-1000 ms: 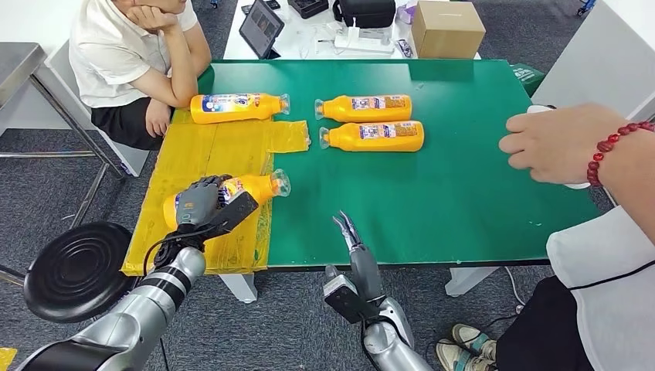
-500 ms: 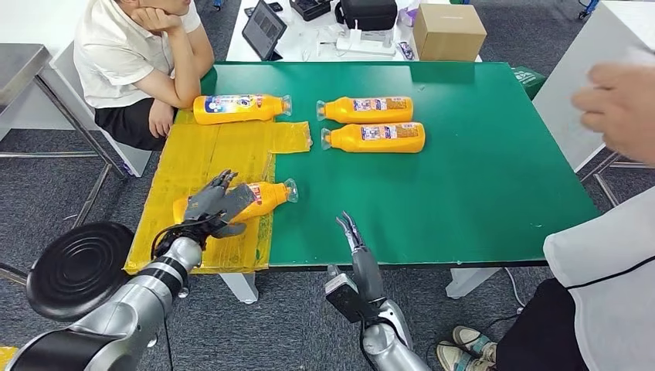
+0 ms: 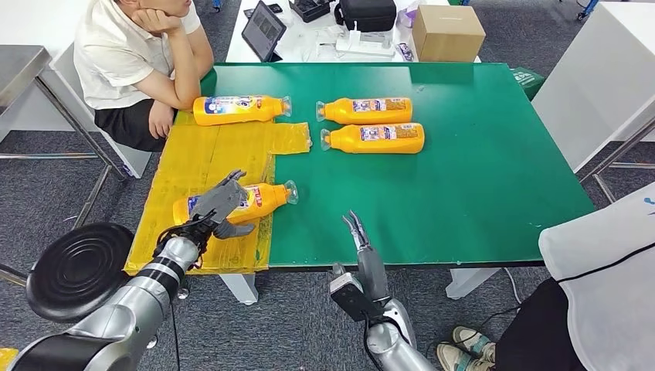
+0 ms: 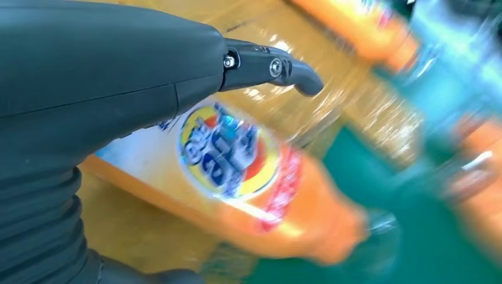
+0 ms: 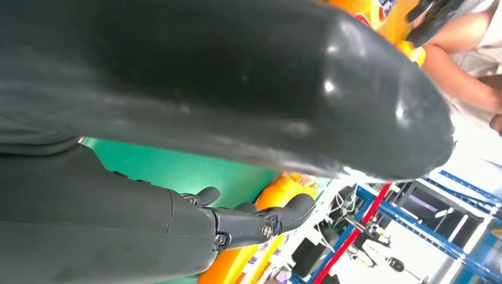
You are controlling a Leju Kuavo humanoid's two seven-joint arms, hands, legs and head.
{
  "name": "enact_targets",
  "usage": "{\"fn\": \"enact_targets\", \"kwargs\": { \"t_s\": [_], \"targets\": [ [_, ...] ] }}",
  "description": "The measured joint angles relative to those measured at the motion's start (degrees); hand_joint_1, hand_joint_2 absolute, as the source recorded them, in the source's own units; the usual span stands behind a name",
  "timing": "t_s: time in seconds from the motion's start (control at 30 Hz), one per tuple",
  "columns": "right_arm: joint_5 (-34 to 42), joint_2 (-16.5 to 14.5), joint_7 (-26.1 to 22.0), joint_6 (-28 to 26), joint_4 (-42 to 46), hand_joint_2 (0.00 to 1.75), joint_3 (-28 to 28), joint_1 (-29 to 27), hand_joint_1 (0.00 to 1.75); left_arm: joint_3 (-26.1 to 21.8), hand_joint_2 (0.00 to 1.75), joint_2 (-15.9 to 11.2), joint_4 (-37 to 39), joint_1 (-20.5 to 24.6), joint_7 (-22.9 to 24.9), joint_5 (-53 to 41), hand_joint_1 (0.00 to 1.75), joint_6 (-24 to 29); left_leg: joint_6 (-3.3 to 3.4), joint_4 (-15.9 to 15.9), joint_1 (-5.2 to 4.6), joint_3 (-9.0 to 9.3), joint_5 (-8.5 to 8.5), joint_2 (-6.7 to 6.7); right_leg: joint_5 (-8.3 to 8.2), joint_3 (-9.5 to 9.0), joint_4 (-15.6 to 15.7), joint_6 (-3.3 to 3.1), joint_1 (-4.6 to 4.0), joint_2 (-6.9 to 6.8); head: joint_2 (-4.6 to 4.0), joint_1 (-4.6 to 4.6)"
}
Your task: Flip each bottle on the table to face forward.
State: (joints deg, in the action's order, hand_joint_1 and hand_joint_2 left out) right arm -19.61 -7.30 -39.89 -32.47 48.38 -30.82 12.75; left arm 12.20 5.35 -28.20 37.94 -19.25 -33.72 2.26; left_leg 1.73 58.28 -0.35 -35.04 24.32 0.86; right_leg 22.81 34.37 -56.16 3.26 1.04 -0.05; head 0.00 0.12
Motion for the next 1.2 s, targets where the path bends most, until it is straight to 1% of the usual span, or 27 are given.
{"fn": "enact_targets", "kwargs": {
  "t_s": [0.07,0.13,0.2,0.27,0.33,0.4,0.47,0.53,0.63,0.73,0.93,1.03,1.2],
  "targets": [
    [1.5,0.5,0.0,0.4,1.4,0.00,-0.2,-0.5,0.00,-1.3,1.75,0.9,-5.4,-3.6,-2.2,10.1,0.00,-0.7,0.00,0.0,0.00,-0.10,0.01,-0.01,0.00,0.11,0.0,0.00,0.00,0.01,0.00,0.01],
    [3.1,1.2,0.0,1.3,3.5,0.87,-0.2,-1.3,0.00,-2.1,1.75,1.4,-12.9,-7.8,-1.9,20.6,0.00,-1.1,-0.01,0.0,0.00,-0.23,0.02,-0.04,0.00,0.23,0.0,0.00,0.00,0.03,0.00,0.02],
    [2.9,2.1,-0.1,1.4,5.7,1.75,0.2,-2.2,0.00,-2.3,1.75,1.5,-21.2,-11.8,-1.2,26.9,0.00,2.5,-0.02,0.0,0.00,-0.35,0.03,-0.08,0.00,0.36,0.0,0.00,0.00,0.05,0.00,0.02],
    [-0.3,3.1,0.1,-0.3,7.3,1.75,1.4,-3.0,0.00,-2.1,1.75,1.3,-28.7,-15.1,-1.1,28.6,0.00,8.6,-0.03,0.0,0.00,-0.45,0.04,-0.08,0.00,0.46,0.0,0.00,0.00,0.05,0.00,0.01],
    [-7.9,4.5,1.9,-3.3,8.0,1.75,3.4,-3.5,0.00,-1.8,1.75,0.9,-35.7,-18.4,-1.5,29.4,0.00,13.6,-0.03,0.0,-0.01,-0.50,0.05,-0.04,0.01,0.51,0.0,0.01,0.00,0.04,0.00,-0.01],
    [-20.1,6.3,6.7,-5.9,7.9,1.75,6.6,-3.6,0.00,-1.3,1.75,0.6,-42.0,-21.7,-1.7,30.5,0.00,15.6,-0.02,0.0,-0.02,-0.53,0.06,0.03,0.03,0.52,0.0,0.02,0.02,0.01,0.00,-0.01],
    [-32.4,8.6,12.3,-6.9,6.9,1.75,10.6,-2.9,0.00,-0.3,1.75,0.5,-47.0,-24.8,-2.1,31.1,0.00,16.3,0.00,0.0,-0.05,-0.57,0.07,0.05,0.02,0.52,0.1,0.03,0.05,0.00,0.00,0.00],
    [-39.7,11.0,15.5,-7.1,4.3,1.75,14.6,-1.2,0.00,0.7,1.75,0.6,-50.6,-27.4,-3.4,31.0,0.00,17.8,0.03,0.0,-0.12,-0.58,0.06,0.05,0.00,0.53,0.1,0.06,0.12,0.01,0.00,-0.01],
    [-43.2,14.3,16.2,-7.1,-0.6,1.75,19.4,2.3,0.00,2.5,1.75,0.9,-54.5,-30.4,-5.9,30.1,0.00,20.4,0.08,0.0,-0.19,-0.58,0.03,0.05,-0.04,0.52,0.1,0.10,0.18,0.01,0.00,0.03],
    [-45.5,16.5,17.5,-7.1,-5.4,1.75,21.9,6.1,0.00,4.2,1.75,1.1,-56.7,-31.9,-7.1,29.5,0.00,21.7,0.09,0.0,-0.21,-0.57,0.03,-0.01,-0.08,0.52,0.1,0.14,0.18,0.03,0.00,-0.01],
    [-50.4,19.4,23.4,-6.6,-14.6,1.75,22.5,13.1,0.00,7.0,1.75,1.2,-58.4,-33.8,-6.8,29.8,0.00,21.3,0.07,0.0,-0.13,-0.55,0.01,0.03,-0.08,0.53,0.0,0.13,0.13,0.02,0.00,-0.02],
    [-50.9,20.5,24.2,-6.4,-17.4,1.75,22.5,15.2,0.00,7.8,1.75,1.2,-58.7,-34.4,-6.7,29.9,0.00,21.2,0.06,0.0,-0.12,-0.56,0.01,0.02,-0.07,0.53,0.0,0.13,0.13,0.03,0.00,-0.02],
    [-52.2,21.0,25.2,-5.3,-20.2,1.75,22.5,17.1,0.00,8.7,1.75,1.2,-58.7,-34.8,-6.5,30.0,0.00,20.6,0.07,0.0,-0.13,-0.59,0.02,0.04,-0.06,0.53,0.0,0.13,0.14,0.02,0.00,-0.02]
  ]
}}
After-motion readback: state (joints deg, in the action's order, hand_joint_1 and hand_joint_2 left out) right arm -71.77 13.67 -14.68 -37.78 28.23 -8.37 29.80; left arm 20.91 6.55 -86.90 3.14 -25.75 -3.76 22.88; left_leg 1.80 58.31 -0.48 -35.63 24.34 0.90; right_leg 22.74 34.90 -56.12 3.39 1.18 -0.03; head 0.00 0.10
